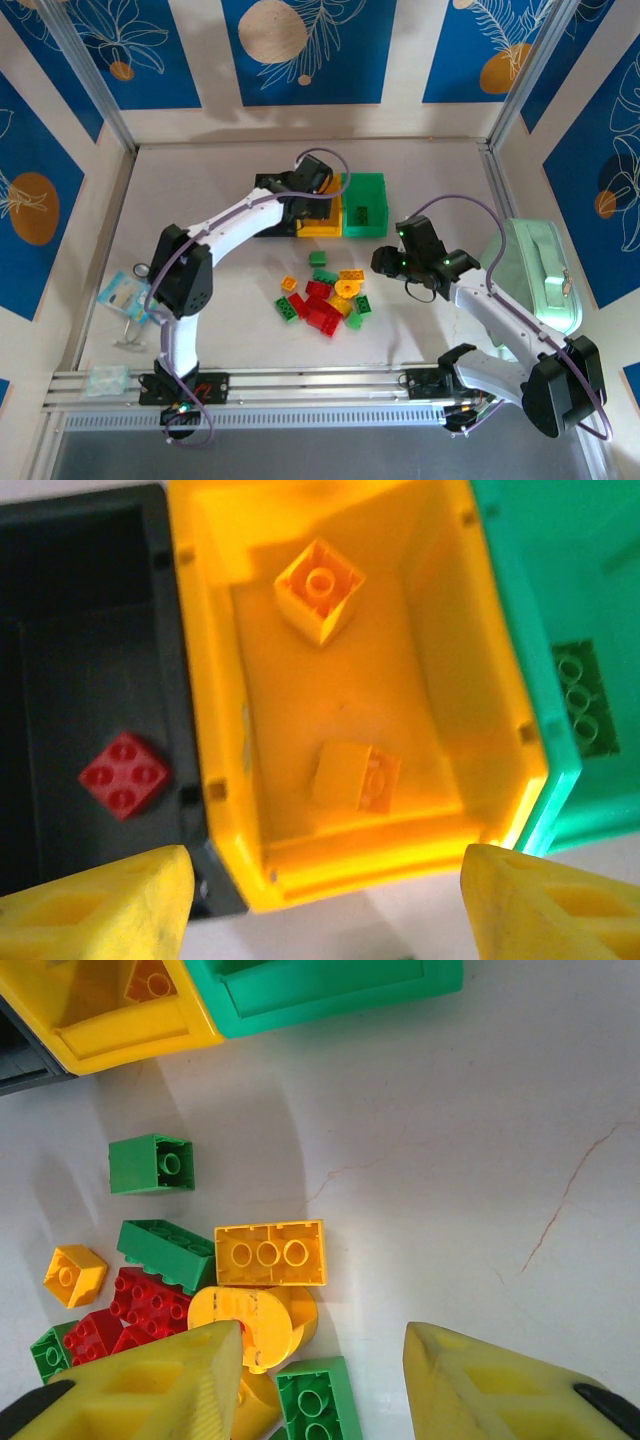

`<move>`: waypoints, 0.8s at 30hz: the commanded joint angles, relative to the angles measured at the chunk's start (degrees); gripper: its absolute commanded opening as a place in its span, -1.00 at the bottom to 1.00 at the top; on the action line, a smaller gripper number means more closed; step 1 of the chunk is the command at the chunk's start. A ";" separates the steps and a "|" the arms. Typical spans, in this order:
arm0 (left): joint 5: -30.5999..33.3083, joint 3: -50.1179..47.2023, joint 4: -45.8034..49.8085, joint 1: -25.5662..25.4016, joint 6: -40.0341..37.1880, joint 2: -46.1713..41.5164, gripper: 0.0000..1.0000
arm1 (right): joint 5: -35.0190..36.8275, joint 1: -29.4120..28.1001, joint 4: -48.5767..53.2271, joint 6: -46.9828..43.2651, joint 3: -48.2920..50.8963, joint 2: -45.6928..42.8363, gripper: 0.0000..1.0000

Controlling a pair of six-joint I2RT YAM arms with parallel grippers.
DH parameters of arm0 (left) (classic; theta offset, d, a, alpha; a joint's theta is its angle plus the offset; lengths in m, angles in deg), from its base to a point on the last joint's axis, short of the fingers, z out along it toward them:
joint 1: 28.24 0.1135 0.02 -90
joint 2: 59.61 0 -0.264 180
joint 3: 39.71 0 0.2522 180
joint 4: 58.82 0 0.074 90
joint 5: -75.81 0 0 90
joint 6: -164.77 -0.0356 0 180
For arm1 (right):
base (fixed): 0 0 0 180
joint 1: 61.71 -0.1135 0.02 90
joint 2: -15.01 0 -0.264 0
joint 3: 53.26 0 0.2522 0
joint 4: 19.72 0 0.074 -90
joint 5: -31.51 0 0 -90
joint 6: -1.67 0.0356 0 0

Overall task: Sort the legos into containers by color
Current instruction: Place the lego in the container, then move the lego to the center of the table.

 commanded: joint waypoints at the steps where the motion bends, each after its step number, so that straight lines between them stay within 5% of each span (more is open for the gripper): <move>1: -0.51 -6.60 -2.12 -0.04 1.33 -6.37 0.40 | -1.14 -0.37 -0.29 0.23 0.30 0.82 -0.04; 14: -4.68 -34.86 -7.91 -1.26 7.34 -20.48 0.30 | -1.52 -2.21 -1.40 0.74 -1.16 3.78 0.00; 24: -8.27 -44.04 -11.15 -3.18 10.56 -23.04 0.27 | -0.59 -4.76 -1.43 1.00 -3.20 6.45 0.00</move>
